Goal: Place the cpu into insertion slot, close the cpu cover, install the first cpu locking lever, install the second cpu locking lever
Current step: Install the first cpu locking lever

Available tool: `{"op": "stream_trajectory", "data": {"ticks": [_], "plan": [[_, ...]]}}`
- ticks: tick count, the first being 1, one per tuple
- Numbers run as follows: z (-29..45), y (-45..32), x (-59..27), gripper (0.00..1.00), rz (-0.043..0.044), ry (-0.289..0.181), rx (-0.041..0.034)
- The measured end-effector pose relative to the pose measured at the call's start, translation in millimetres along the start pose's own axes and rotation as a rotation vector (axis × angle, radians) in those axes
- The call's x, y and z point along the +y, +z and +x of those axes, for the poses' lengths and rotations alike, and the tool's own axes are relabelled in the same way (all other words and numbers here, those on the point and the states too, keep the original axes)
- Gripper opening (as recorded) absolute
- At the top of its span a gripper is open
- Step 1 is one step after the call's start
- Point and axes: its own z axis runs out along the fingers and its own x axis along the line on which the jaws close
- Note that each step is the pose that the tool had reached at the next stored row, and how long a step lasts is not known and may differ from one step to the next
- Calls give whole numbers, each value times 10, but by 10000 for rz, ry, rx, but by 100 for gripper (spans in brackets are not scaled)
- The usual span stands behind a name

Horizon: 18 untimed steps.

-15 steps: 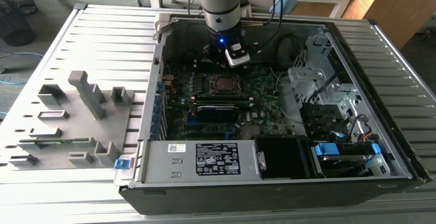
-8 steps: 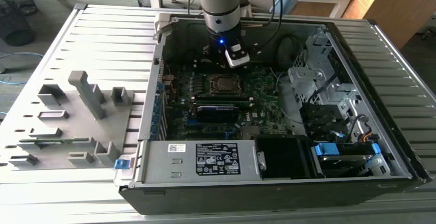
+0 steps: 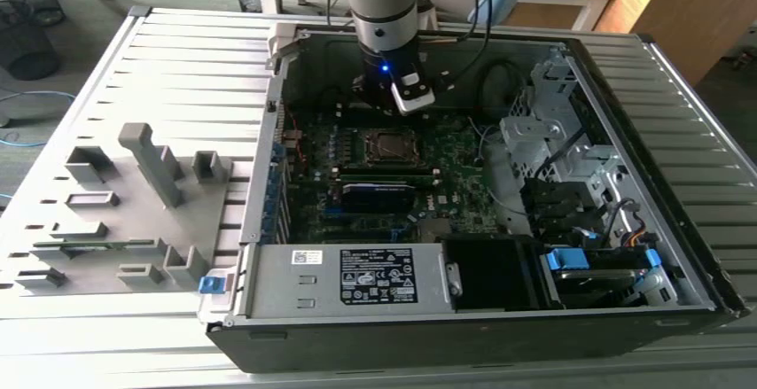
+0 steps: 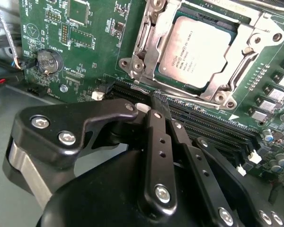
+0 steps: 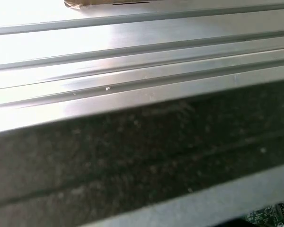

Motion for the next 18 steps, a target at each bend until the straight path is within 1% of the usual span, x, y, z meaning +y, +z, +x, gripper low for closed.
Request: {"op": "stream_trajectory", "data": {"ticks": [5,9,18], "plan": [[-2,-3,-8,11,4,-2,2],[-5,-1,-23,11,-1,-1,-17],[5,56,-41,11,-37,-24,-192]]}}
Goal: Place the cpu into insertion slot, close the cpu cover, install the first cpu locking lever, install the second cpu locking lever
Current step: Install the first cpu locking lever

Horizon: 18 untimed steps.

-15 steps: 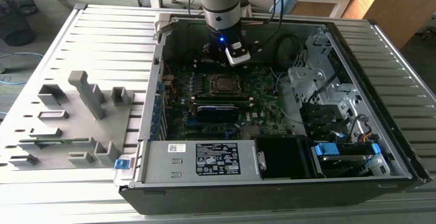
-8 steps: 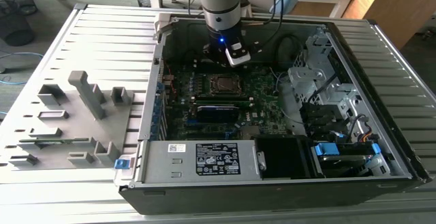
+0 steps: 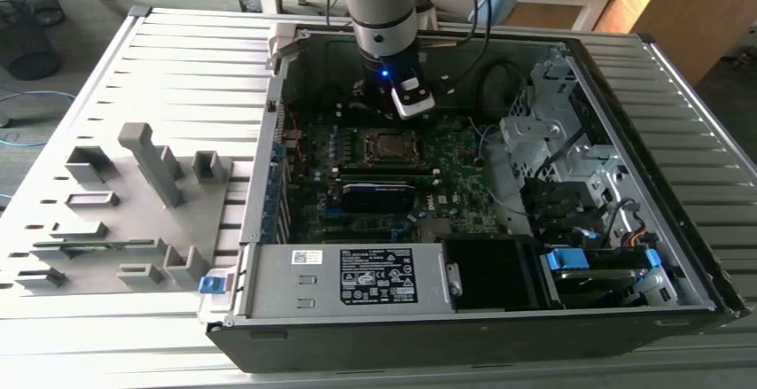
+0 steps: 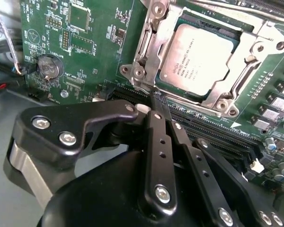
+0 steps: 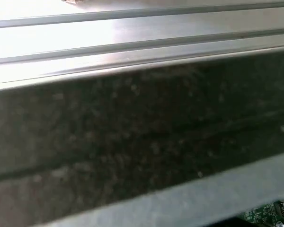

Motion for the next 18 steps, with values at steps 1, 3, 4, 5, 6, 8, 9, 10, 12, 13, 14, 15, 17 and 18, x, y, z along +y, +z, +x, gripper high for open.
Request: {"op": "stream_trajectory", "data": {"ticks": [1,3,4,5,6,8,9,10,12,13,14,15,17,18], "plan": [[0,10,1,11,-19,-1,-22],[3,18,-3,11,-14,-6,-46],[4,19,-3,11,-14,-7,-52],[4,19,-3,11,-20,-7,-52],[4,20,-4,11,-55,2,-46],[4,21,-3,11,-146,25,-29],[3,21,-3,11,-184,33,-23],[3,21,-2,11,-214,40,-16],[3,19,-2,11,-253,51,-8],[3,17,-1,11,-269,54,-7],[2,15,-1,11,-281,57,-5],[1,12,0,11,-290,59,-4],[0,5,1,11,-304,62,0],[-1,-1,2,11,-308,63,3]]}}
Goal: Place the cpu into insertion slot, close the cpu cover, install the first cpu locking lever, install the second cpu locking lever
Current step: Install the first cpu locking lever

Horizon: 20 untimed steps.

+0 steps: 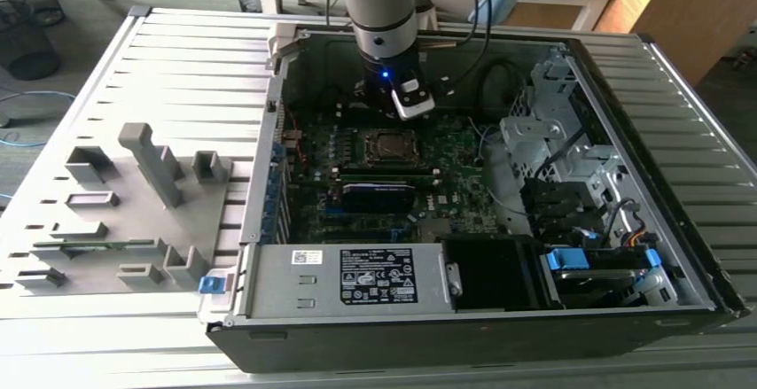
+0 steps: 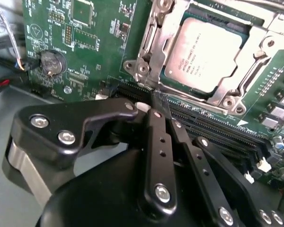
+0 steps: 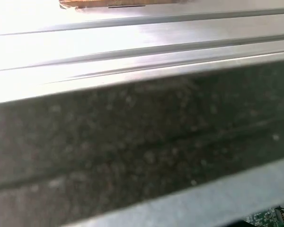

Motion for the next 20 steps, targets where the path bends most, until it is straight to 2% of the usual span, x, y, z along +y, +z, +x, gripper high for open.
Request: {"op": "stream_trajectory", "data": {"ticks": [3,14,20], "plan": [[-6,-28,6,11,-7,2,1],[-42,-203,41,11,-8,2,3],[-43,-207,42,11,-9,3,2]]}}
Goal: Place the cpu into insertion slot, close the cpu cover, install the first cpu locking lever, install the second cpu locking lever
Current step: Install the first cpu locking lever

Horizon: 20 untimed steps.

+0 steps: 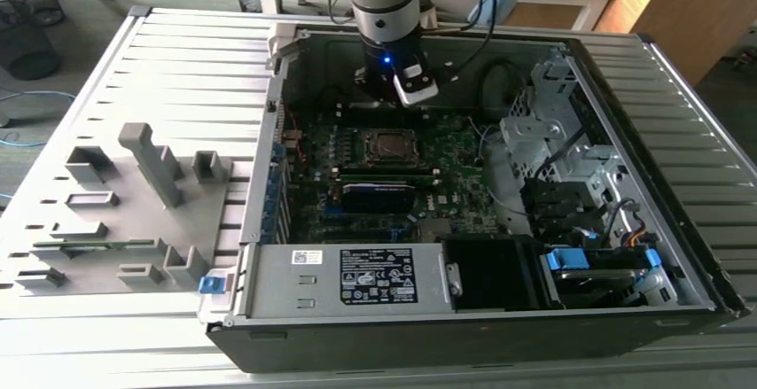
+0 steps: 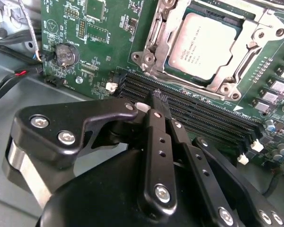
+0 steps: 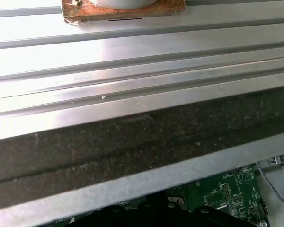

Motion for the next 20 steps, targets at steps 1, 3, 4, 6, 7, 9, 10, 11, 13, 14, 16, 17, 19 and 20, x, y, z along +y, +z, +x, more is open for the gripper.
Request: {"op": "stream_trajectory", "data": {"ticks": [1,3,4,6,7,9,10,11,13,14,16,17,19,20], "plan": [[0,0,0,11,0,1,4],[-4,0,1,11,66,22,180],[-7,2,1,11,122,40,319],[-11,5,2,11,220,65,539],[-13,7,2,11,276,75,638],[-17,10,3,11,415,96,873],[-16,9,2,11,420,98,882],[-16,8,2,11,424,99,890],[-16,9,2,11,428,100,903],[-17,7,3,11,430,100,905],[-25,-33,11,11,431,100,908],[-32,-63,18,11,429,101,908],[-43,-116,29,11,432,101,919],[-47,-131,32,11,434,102,927]]}}
